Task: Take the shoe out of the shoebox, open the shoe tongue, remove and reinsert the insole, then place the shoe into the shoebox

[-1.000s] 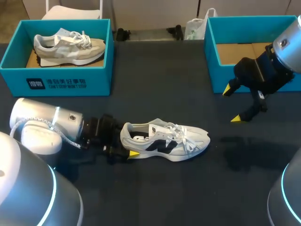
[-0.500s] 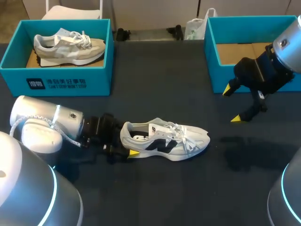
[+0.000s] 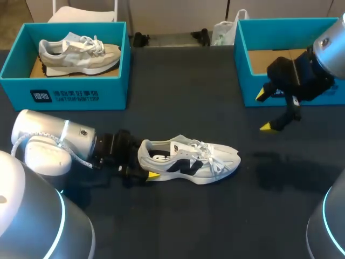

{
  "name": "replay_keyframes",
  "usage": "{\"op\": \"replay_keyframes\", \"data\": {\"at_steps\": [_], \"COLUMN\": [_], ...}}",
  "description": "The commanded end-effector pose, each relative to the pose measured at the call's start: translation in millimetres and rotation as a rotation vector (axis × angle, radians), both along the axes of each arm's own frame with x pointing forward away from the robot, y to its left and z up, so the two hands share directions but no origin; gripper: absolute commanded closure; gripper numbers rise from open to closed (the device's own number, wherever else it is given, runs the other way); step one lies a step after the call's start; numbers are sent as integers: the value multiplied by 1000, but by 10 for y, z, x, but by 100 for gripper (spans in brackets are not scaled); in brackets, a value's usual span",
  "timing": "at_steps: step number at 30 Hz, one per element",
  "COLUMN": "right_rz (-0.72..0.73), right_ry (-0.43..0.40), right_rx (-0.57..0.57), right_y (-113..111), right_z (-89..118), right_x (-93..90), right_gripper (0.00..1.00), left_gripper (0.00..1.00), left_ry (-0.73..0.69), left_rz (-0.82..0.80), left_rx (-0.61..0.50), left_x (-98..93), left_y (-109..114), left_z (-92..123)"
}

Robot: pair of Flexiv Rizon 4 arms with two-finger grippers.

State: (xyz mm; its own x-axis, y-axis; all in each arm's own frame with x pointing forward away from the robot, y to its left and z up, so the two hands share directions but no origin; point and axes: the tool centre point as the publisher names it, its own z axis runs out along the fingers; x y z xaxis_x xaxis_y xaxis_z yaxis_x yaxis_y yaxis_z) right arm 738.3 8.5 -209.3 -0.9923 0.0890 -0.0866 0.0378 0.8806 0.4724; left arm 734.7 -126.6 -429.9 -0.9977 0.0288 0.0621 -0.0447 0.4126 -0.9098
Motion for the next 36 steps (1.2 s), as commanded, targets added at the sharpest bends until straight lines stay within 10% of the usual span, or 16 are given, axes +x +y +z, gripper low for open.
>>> {"op": "replay_keyframes", "data": {"at_steps": [1,12,28,36], "right_rz": [-81,-633,-658,-1063], "right_ry": [24,-28,-35,-7], "right_rx": [-57,21,43,97], "right_y": [268,648,676,896], "right_z": [41,80,83,198], "right_x": [190,168,144,303], "right_gripper": [0,0,0,0], "left_gripper": [100,100,100,100], "left_ry": [0,0,0,0], "left_rz": [0,0,0,0], "left_rx": [3,3,3,3], "left_x": [50,50,50,50], "left_y": [-8,-8,-8,-8], "left_z": [-42,-42,-42,-42]}}
